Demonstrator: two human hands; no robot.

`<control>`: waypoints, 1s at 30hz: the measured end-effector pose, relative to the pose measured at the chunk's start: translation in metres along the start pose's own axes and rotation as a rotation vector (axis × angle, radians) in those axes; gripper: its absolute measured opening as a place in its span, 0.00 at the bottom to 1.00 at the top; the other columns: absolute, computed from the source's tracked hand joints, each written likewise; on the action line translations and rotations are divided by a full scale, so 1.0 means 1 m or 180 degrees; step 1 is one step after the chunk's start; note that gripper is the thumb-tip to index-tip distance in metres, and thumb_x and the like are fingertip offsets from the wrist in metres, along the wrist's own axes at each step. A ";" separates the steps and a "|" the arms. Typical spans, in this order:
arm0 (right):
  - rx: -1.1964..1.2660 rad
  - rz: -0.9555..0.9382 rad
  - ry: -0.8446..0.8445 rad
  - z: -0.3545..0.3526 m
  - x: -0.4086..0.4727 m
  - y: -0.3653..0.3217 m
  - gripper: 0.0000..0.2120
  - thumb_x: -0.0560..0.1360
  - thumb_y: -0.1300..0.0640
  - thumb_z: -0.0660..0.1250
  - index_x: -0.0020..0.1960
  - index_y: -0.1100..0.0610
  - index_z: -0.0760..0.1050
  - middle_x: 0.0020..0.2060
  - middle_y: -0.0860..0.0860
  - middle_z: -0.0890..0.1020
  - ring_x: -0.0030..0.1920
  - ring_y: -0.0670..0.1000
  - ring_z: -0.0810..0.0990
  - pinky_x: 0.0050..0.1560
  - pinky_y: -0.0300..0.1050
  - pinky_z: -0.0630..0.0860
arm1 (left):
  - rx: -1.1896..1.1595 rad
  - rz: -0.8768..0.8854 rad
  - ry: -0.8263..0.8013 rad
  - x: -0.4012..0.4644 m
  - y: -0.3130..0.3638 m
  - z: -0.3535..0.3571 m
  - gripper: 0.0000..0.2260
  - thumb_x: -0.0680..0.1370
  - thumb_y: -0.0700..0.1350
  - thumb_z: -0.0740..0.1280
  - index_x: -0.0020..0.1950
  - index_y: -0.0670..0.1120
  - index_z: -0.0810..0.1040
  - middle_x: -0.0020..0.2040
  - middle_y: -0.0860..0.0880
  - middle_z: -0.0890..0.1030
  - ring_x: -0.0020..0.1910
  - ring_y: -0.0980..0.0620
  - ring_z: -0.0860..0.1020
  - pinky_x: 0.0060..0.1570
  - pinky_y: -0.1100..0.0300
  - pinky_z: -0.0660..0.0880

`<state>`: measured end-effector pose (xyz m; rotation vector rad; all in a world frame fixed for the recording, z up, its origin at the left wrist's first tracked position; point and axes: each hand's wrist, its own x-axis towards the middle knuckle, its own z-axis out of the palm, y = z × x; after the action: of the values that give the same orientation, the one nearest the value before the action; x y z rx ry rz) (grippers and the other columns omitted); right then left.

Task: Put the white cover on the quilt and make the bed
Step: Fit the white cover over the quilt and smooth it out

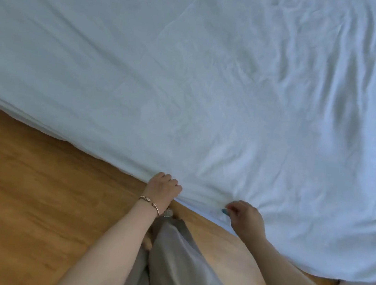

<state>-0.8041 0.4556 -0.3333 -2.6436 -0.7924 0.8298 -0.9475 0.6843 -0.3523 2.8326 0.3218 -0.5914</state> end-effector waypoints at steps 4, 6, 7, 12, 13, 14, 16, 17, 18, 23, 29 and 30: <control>-0.0328 0.0170 -0.0353 0.023 -0.024 0.000 0.11 0.73 0.64 0.69 0.36 0.51 0.76 0.35 0.44 0.77 0.42 0.51 0.78 0.39 0.42 0.69 | -0.0741 0.0127 -0.0860 -0.009 -0.008 -0.001 0.09 0.73 0.38 0.69 0.47 0.51 0.81 0.47 0.52 0.82 0.49 0.49 0.78 0.42 0.63 0.68; -0.0669 0.0460 -0.0959 0.033 -0.028 -0.018 0.13 0.74 0.63 0.64 0.37 0.47 0.71 0.40 0.46 0.75 0.49 0.52 0.79 0.41 0.41 0.68 | -0.0745 0.0321 -0.1264 -0.011 -0.012 -0.002 0.09 0.78 0.40 0.64 0.53 0.51 0.80 0.55 0.52 0.80 0.56 0.49 0.77 0.51 0.60 0.71; -0.0990 0.0486 -0.1083 0.032 -0.023 -0.031 0.09 0.76 0.61 0.63 0.41 0.48 0.73 0.44 0.48 0.76 0.53 0.53 0.79 0.44 0.42 0.69 | -0.0752 0.0414 -0.1303 -0.008 -0.017 -0.009 0.09 0.79 0.42 0.64 0.55 0.51 0.80 0.57 0.52 0.80 0.58 0.49 0.76 0.54 0.58 0.71; -0.1287 0.0474 -0.0655 0.028 0.026 -0.124 0.15 0.79 0.42 0.60 0.58 0.49 0.77 0.56 0.46 0.78 0.62 0.49 0.73 0.55 0.45 0.71 | -0.0825 0.0728 -0.0699 0.007 -0.105 -0.044 0.20 0.78 0.54 0.65 0.70 0.55 0.70 0.66 0.53 0.71 0.65 0.51 0.68 0.64 0.57 0.65; -0.1103 0.0432 -0.0485 0.033 0.037 -0.151 0.14 0.79 0.43 0.60 0.58 0.49 0.76 0.56 0.45 0.77 0.62 0.48 0.73 0.53 0.44 0.71 | -0.0706 0.0719 -0.0600 0.003 -0.138 -0.049 0.23 0.78 0.54 0.66 0.72 0.56 0.67 0.68 0.53 0.69 0.67 0.51 0.66 0.65 0.57 0.63; -0.0907 0.0389 -0.0352 0.041 0.048 -0.183 0.14 0.79 0.43 0.61 0.60 0.48 0.75 0.56 0.45 0.76 0.61 0.48 0.73 0.51 0.42 0.71 | -0.0523 0.0690 -0.0593 -0.002 -0.176 -0.052 0.26 0.77 0.53 0.67 0.74 0.56 0.64 0.70 0.53 0.66 0.69 0.51 0.64 0.67 0.57 0.62; -0.0537 0.0271 -0.0247 0.061 0.070 -0.251 0.17 0.78 0.43 0.62 0.65 0.47 0.71 0.59 0.44 0.74 0.63 0.47 0.71 0.49 0.42 0.71 | -0.0028 0.0526 -0.0715 -0.017 -0.256 -0.059 0.31 0.77 0.50 0.67 0.77 0.56 0.58 0.75 0.52 0.59 0.73 0.50 0.58 0.71 0.56 0.58; -0.0378 0.0209 -0.0256 0.072 0.081 -0.287 0.19 0.77 0.43 0.63 0.67 0.46 0.70 0.62 0.44 0.72 0.64 0.46 0.69 0.50 0.42 0.72 | 0.0199 0.0418 -0.0753 -0.026 -0.296 -0.064 0.32 0.77 0.47 0.66 0.78 0.56 0.55 0.76 0.51 0.56 0.74 0.49 0.55 0.71 0.56 0.57; -0.0248 0.0131 -0.0290 0.083 0.092 -0.324 0.21 0.77 0.43 0.64 0.68 0.46 0.69 0.64 0.43 0.71 0.65 0.46 0.68 0.52 0.43 0.73 | 0.0382 0.0301 -0.0758 -0.035 -0.337 -0.070 0.33 0.78 0.44 0.65 0.78 0.56 0.52 0.77 0.51 0.54 0.75 0.48 0.53 0.72 0.55 0.57; -0.0121 -0.0403 -0.0649 0.136 0.141 -0.487 0.26 0.75 0.45 0.67 0.72 0.44 0.66 0.70 0.43 0.67 0.69 0.47 0.65 0.62 0.47 0.72 | 0.0920 -0.0263 -0.0843 -0.080 -0.512 -0.094 0.38 0.77 0.39 0.65 0.79 0.57 0.47 0.78 0.51 0.51 0.76 0.47 0.52 0.71 0.54 0.58; -0.0205 -0.0686 -0.0822 0.179 0.197 -0.623 0.27 0.75 0.46 0.67 0.73 0.43 0.65 0.73 0.44 0.65 0.72 0.48 0.62 0.66 0.47 0.69 | 0.0475 -0.0712 -0.0760 -0.107 -0.643 -0.115 0.32 0.79 0.45 0.63 0.78 0.58 0.51 0.78 0.52 0.52 0.76 0.49 0.53 0.72 0.54 0.57; -0.0289 -0.0754 -0.0841 0.183 0.207 -0.641 0.27 0.75 0.46 0.67 0.73 0.43 0.65 0.74 0.44 0.63 0.73 0.49 0.60 0.68 0.48 0.67 | 0.0340 -0.0776 -0.0713 -0.109 -0.659 -0.119 0.29 0.80 0.48 0.61 0.78 0.58 0.53 0.78 0.53 0.54 0.76 0.50 0.53 0.72 0.54 0.56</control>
<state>-1.0405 1.1127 -0.3223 -2.4783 -1.2087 1.1120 -1.1718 1.3233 -0.3179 2.8092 0.6149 -0.9938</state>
